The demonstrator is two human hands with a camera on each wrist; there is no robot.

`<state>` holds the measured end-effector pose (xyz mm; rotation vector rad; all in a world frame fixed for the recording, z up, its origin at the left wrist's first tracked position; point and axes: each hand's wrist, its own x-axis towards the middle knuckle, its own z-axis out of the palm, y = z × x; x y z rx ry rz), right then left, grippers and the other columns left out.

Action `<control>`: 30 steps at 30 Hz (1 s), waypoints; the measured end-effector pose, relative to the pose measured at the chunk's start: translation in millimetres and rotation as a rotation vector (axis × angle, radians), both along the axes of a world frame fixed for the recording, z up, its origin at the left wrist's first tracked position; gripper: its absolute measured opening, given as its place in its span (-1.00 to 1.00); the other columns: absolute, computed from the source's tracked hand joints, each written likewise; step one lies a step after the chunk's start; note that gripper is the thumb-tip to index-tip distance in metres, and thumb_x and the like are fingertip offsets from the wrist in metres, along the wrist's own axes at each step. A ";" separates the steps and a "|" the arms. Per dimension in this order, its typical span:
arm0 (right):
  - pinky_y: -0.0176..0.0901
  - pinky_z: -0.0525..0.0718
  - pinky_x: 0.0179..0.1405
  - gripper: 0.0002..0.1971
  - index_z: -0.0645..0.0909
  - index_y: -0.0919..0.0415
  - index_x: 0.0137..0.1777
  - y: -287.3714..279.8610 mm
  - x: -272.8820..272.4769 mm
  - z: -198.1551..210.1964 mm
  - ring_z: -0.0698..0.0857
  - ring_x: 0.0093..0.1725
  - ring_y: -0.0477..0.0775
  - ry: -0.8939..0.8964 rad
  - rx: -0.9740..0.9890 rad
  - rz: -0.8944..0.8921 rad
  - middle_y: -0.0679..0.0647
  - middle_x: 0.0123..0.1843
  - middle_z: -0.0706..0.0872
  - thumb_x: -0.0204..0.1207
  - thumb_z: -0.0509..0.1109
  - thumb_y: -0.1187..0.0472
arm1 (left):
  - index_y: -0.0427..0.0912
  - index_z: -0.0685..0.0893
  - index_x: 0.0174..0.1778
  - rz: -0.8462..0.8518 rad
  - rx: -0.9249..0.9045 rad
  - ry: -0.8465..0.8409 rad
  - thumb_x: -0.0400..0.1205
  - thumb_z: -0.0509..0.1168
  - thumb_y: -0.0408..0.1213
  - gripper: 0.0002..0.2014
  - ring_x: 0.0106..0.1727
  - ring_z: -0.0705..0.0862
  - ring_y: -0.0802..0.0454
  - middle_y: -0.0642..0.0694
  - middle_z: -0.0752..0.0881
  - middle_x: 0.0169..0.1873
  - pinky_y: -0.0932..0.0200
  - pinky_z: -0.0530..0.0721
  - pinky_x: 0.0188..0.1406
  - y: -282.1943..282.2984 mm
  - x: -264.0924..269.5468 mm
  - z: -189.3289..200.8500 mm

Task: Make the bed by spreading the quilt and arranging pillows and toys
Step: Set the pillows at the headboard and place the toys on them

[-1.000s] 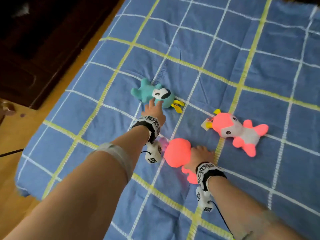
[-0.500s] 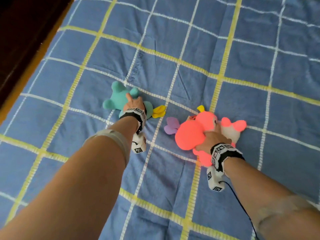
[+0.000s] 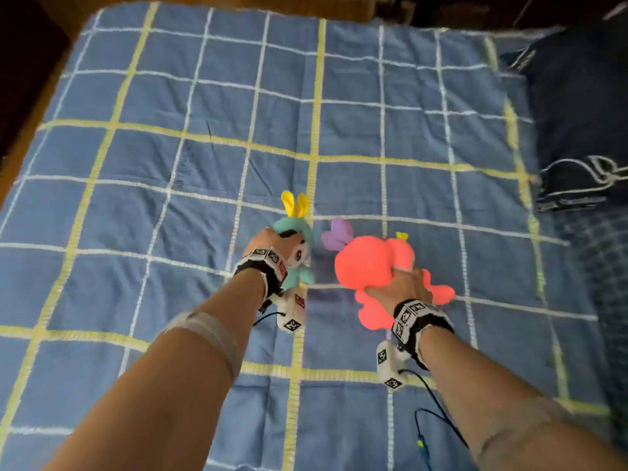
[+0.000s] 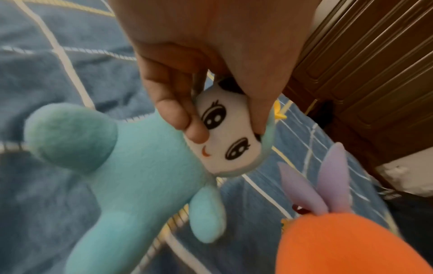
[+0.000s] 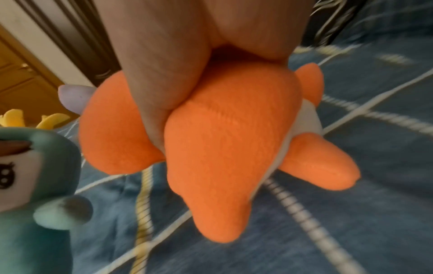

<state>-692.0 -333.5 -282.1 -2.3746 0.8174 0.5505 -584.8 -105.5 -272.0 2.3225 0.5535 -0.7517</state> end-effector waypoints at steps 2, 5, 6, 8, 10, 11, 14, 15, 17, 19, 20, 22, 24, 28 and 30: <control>0.10 0.71 0.02 -0.11 0.25 -0.48 0.36 -48.9 -36.2 35.3 0.66 0.08 0.23 0.023 -0.003 -0.111 -0.07 0.09 0.61 -0.08 0.44 -0.41 | -0.12 0.67 -0.21 -0.047 -0.112 0.042 0.33 0.38 0.23 -0.55 -0.23 0.78 -0.17 -0.17 0.77 -0.28 0.02 0.77 -0.10 -55.1 -24.3 16.3; 0.13 0.64 0.18 -0.19 0.33 -0.43 0.37 -133.5 -101.5 77.2 0.64 0.22 0.32 0.030 -0.021 -0.286 0.10 0.35 0.49 0.06 0.53 -0.33 | -0.22 0.66 -0.17 -0.097 -0.288 0.143 0.40 0.47 0.17 -0.53 -0.52 0.68 -0.13 -0.22 0.70 -0.46 0.14 0.63 -0.42 -156.8 -65.8 27.7; 0.11 0.64 0.19 -0.22 0.39 -0.37 0.39 -164.8 -123.0 87.2 0.64 0.23 0.32 0.033 -0.022 -0.336 0.14 0.38 0.49 0.12 0.54 -0.30 | -0.22 0.65 -0.17 -0.126 -0.322 0.151 0.37 0.50 0.16 -0.53 -0.58 0.63 -0.10 -0.21 0.68 -0.50 0.21 0.57 -0.50 -192.2 -80.8 28.2; 0.06 0.62 0.18 -0.29 0.47 -0.25 0.45 -228.1 -161.3 96.4 0.63 0.22 0.31 0.055 0.009 -0.399 0.15 0.37 0.49 0.25 0.55 -0.22 | -0.20 0.69 -0.13 -0.198 -0.350 0.154 0.26 0.52 0.21 -0.46 -0.61 0.63 -0.11 -0.22 0.70 -0.50 0.26 0.51 -0.58 -261.7 -110.3 31.1; 0.08 0.64 0.17 -0.39 0.50 -0.24 0.41 -288.6 -196.5 97.6 0.63 0.09 0.28 0.057 0.074 -0.414 0.07 0.14 0.51 0.33 0.54 -0.15 | -0.17 0.68 -0.11 -0.246 -0.372 0.124 0.32 0.53 0.18 -0.51 -0.59 0.65 -0.13 -0.23 0.73 -0.47 0.28 0.49 -0.65 -323.5 -141.0 30.9; 0.09 0.66 0.17 -0.44 0.51 -0.29 0.35 -317.6 -212.6 98.0 0.63 0.04 0.25 0.049 0.109 -0.409 0.02 0.04 0.52 0.33 0.54 -0.13 | -0.14 0.68 -0.13 -0.250 -0.368 0.101 0.35 0.52 0.16 -0.56 -0.58 0.67 -0.13 -0.21 0.75 -0.48 0.29 0.49 -0.66 -354.6 -155.8 32.1; -0.11 0.62 -0.03 -0.29 0.38 -0.37 0.38 -397.6 -262.3 76.8 0.59 -0.01 0.15 0.041 0.184 -0.469 -0.07 -0.02 0.51 0.23 0.59 -0.12 | -0.10 0.66 -0.18 -0.310 -0.277 0.088 0.29 0.50 0.23 -0.53 -0.56 0.72 -0.16 -0.23 0.77 -0.52 0.25 0.53 -0.59 -439.3 -200.3 21.8; -0.18 0.56 -0.08 -0.21 0.37 -0.28 0.45 -417.0 -276.0 71.0 0.56 -0.02 0.12 0.061 0.206 -0.475 -0.06 0.02 0.50 0.20 0.61 -0.15 | -0.13 0.64 -0.14 -0.322 -0.251 0.104 0.21 0.50 0.26 -0.45 -0.55 0.73 -0.18 -0.26 0.77 -0.50 0.23 0.53 -0.59 -461.1 -214.5 15.8; -0.19 0.55 -0.05 -0.14 0.51 -0.01 0.47 -456.1 -295.6 55.0 0.61 0.00 0.09 0.080 0.304 -0.508 -0.02 0.10 0.59 0.15 0.63 -0.25 | -0.15 0.56 -0.08 -0.309 -0.224 0.112 0.05 0.47 0.30 -0.29 -0.53 0.74 -0.22 -0.32 0.77 -0.40 0.20 0.53 -0.61 -502.2 -237.7 8.9; -0.26 0.65 -0.27 -0.20 0.59 0.03 0.36 -486.6 -313.1 44.3 0.73 -0.10 0.01 0.040 0.441 -0.677 0.02 0.11 0.74 0.08 0.67 -0.20 | -0.10 0.46 -0.11 -0.306 -0.207 0.105 0.05 0.47 0.27 -0.33 -0.50 0.74 -0.25 -0.36 0.74 -0.29 0.19 0.54 -0.62 -535.5 -253.5 5.7; -0.31 0.60 -0.45 -0.31 0.60 0.04 0.28 -498.9 -322.5 39.4 0.71 -0.20 -0.07 0.040 0.488 -0.730 0.02 0.05 0.75 0.14 0.69 -0.12 | -0.10 0.45 -0.07 -0.302 -0.193 0.103 0.12 0.49 0.23 -0.36 -0.45 0.75 -0.27 -0.37 0.73 -0.23 0.18 0.55 -0.63 -548.3 -258.7 3.4; -0.29 0.49 -0.57 -0.58 0.61 0.05 0.09 -515.1 -339.1 39.7 0.62 -0.33 -0.18 0.039 0.564 -0.752 -0.02 -0.13 0.72 0.30 0.67 0.03 | -0.09 0.44 0.16 -0.316 -0.151 0.080 0.28 0.49 0.14 -0.35 -0.28 0.80 -0.33 -0.35 0.72 -0.08 0.19 0.59 -0.59 -566.9 -263.4 2.7; -0.28 0.50 -0.49 -0.69 0.62 0.06 -0.03 -525.1 -350.0 40.8 0.64 -0.34 -0.13 0.040 0.608 -0.765 -0.07 -0.22 0.71 0.34 0.65 0.07 | -0.01 0.34 0.39 -0.333 -0.111 0.061 0.44 0.43 0.06 -0.35 -0.28 0.80 -0.31 -0.31 0.71 -0.03 0.13 0.65 -0.51 -580.7 -263.6 8.6; -0.24 0.53 -0.33 -0.69 0.63 0.05 -0.05 -538.2 -360.3 34.0 0.67 -0.25 -0.05 0.000 0.577 -0.800 -0.08 -0.20 0.70 0.32 0.66 0.01 | -0.02 0.29 0.49 -0.382 -0.095 0.063 0.62 0.36 -0.13 -0.44 -0.42 0.72 -0.21 -0.28 0.68 -0.20 0.02 0.66 -0.46 -607.4 -248.6 22.6; -0.23 0.57 -0.26 -0.65 0.64 0.02 -0.03 -538.6 -362.5 30.8 0.67 -0.22 -0.05 -0.011 0.585 -0.806 -0.12 -0.22 0.68 0.28 0.66 -0.04 | -0.05 0.30 0.48 -0.468 -0.039 0.071 0.53 0.43 -0.10 -0.36 -0.18 0.79 -0.34 -0.37 0.71 -0.01 -0.16 0.78 -0.24 -616.7 -244.7 23.7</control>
